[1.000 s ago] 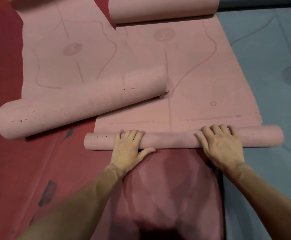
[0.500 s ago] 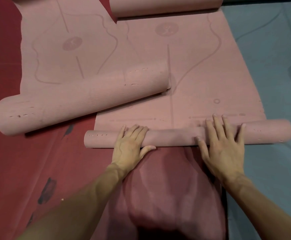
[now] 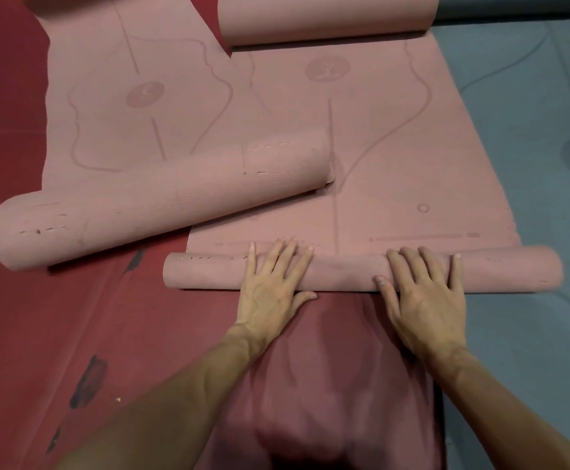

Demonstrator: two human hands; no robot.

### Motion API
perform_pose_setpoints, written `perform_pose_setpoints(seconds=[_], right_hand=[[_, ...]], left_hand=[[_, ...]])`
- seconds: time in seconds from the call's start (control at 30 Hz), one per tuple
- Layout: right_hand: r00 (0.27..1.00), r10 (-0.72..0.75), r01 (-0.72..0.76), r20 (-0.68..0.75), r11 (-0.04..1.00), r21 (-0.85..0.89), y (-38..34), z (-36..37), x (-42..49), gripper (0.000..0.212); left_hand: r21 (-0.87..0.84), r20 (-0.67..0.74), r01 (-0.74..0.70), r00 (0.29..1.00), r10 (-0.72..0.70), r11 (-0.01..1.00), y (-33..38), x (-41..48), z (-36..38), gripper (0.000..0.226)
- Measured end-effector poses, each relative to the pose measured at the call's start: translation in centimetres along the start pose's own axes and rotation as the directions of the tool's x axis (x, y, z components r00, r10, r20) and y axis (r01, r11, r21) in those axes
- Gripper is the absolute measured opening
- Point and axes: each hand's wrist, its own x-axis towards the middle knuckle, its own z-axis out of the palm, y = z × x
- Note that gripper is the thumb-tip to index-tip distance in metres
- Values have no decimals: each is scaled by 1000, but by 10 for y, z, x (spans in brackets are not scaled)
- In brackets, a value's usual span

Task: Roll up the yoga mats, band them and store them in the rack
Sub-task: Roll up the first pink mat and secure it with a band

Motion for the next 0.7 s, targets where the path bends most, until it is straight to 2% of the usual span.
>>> perform_pose_setpoints(seconds=[0.1,0.33,0.6,0.7], right_hand=[[1000,28,-28,4,1000,9,-4,-2,5,63],[1000,26,-26,-4,1000,-10,-9,-5,30,68],[1000,17,-17,15,999,44,-6,4,19,69],[997,-51,49,59,998,35,0,2,18,77]], left_hand=[[-18,-46,-36,998,35,999,-4,2,3,66],[-32,-76,-25,997,22,999,-7,4,-2,64],[-48,-43,-21,999,19,999,-2,0,-3,62],[-84,-32,-10,999,7,996,-3,0,-2,63]])
